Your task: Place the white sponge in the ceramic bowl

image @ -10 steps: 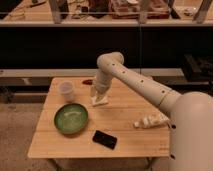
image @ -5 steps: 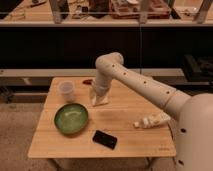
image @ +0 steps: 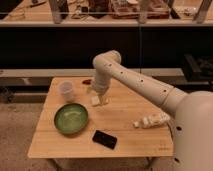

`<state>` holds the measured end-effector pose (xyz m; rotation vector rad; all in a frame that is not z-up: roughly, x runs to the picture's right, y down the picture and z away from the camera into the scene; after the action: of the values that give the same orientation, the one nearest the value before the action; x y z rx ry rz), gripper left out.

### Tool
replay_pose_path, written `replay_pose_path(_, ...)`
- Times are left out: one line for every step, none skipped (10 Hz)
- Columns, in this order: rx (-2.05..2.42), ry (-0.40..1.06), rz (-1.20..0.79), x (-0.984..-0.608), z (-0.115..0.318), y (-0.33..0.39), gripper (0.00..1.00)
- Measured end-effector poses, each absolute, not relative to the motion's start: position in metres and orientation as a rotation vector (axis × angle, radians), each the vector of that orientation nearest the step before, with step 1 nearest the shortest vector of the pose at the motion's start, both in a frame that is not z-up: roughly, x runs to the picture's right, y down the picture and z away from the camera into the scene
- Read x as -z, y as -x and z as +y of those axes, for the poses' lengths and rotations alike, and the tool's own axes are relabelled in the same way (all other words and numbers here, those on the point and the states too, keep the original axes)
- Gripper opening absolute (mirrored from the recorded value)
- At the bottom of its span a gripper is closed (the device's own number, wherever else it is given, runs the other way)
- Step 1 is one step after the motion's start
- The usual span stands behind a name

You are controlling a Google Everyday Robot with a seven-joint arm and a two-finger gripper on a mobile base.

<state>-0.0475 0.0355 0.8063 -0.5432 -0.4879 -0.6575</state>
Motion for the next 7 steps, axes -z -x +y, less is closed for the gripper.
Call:
replay_pose_path(0.619,0.549,-0.454,-0.826,0.031,0.044,0.80)
replay_pose_path(0.588,0.553,-0.428,-0.847,0.030,0.039,0.80)
replay_pose_path(0.559,0.550,-0.406,-0.867,0.028,0.033,0.80)
replay_pose_path(0.539,0.543,-0.395,-0.879,0.028,0.028,0.80)
replay_pose_path(0.512,0.533,-0.389,-0.890,0.030,0.021,0.80)
replay_pose_path(0.488,0.523,-0.388,-0.898,0.031,0.015,0.80)
replay_pose_path(0.467,0.511,-0.387,-0.904,0.031,0.009,0.80)
